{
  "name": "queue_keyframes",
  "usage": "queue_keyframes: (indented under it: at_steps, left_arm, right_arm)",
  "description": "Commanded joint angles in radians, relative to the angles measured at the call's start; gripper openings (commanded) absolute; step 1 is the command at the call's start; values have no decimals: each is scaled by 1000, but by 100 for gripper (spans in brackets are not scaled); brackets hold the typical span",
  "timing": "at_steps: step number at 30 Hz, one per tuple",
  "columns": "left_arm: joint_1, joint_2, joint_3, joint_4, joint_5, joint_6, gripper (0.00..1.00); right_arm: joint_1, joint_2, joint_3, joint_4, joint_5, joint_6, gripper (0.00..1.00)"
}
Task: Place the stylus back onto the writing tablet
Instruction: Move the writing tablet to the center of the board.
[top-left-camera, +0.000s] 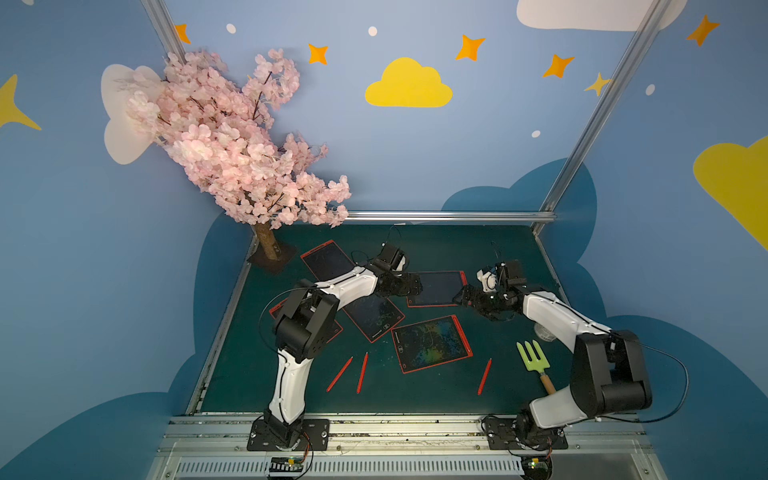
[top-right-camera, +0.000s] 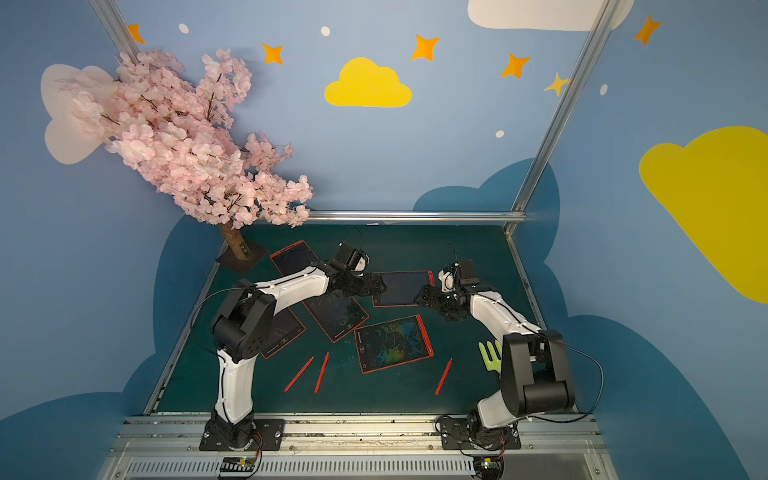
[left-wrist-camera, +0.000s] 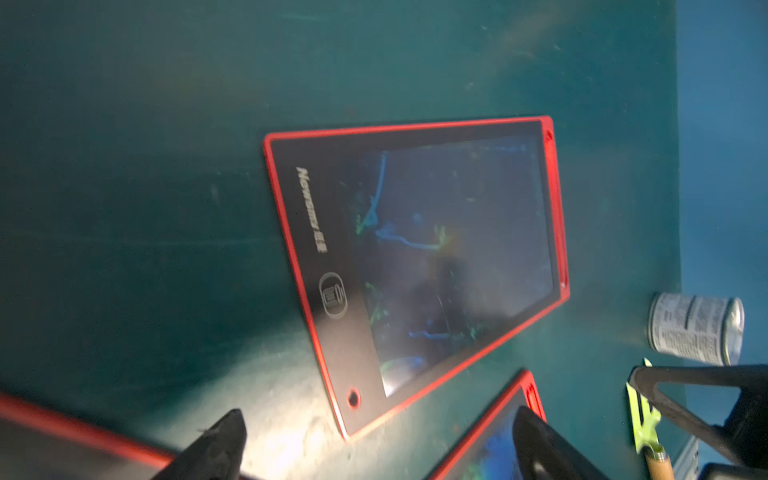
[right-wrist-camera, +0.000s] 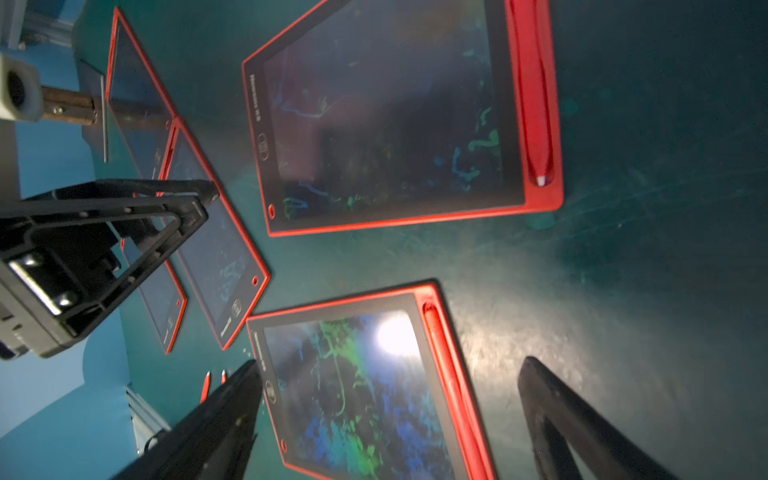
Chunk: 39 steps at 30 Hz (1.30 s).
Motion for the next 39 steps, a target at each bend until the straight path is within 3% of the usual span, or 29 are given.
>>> queue_keyframes:
  at_steps: [1, 27, 39]
  left_arm:
    - [5, 21, 63, 8, -18, -24, 99]
    - [-3, 203, 246, -75, 65, -130, 99]
    - [-3, 324, 420, -94, 83, -148, 99]
  right_arm:
    - [-4, 34, -3, 70, -11, 37, 95]
    - [-10, 209, 63, 134, 26, 191, 95]
    - [-10, 302, 131, 152, 19, 238, 95]
